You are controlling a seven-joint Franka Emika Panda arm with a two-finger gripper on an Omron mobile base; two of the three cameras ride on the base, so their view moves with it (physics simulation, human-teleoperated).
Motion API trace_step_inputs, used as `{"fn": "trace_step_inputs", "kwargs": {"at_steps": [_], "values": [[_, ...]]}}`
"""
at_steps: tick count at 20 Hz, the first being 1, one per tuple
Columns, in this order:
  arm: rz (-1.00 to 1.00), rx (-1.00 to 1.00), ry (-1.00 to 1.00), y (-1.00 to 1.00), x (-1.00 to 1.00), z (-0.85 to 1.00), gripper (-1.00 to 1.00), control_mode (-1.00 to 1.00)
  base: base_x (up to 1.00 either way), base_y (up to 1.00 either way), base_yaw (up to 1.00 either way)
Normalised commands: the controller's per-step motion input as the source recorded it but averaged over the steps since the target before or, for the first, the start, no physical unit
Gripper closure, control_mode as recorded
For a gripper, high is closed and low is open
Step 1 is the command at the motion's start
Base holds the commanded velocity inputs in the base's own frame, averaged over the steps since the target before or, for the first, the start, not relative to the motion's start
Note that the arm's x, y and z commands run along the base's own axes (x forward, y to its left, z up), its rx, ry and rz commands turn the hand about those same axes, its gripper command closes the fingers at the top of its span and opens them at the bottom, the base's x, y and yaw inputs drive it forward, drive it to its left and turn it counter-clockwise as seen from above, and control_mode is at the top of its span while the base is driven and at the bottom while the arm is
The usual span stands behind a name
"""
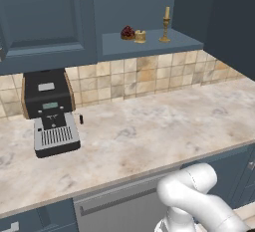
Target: Pick the candle and candle from the dining table and place them in the open cabinet. Close the cabinet after placing the objects.
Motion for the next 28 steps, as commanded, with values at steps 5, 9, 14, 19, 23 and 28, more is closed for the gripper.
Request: {"fn": "trace_step_inputs", "kwargs": {"at_steps": [5,9,14,19,23,28], "values": [[0.02,0.00,0.00,-0.26,0.53,-0.06,-1.00,-1.00,0.00,0.00,0.00],[0.02,0.00,0.00,-0.36,0.54,-0.14,-1.00,-1.00,0.00,0.00,0.00],[0.03,0.05,0.00,-0.51,0.52,-0.18,-1.00,-1.00,0.00,0.00,0.00],[0.03,0.07,0.00,-0.43,0.72,-0.22,-1.00,-1.00,0.00,0.00,0.00],[0.03,0.05,0.00,-0.38,0.64,-0.22,-1.00,-1.00,0.00,0.00,0.00],[0.03,0.04,0.00,-0.50,0.47,-0.10,-1.00,-1.00,0.00,0.00,0.00]]}}
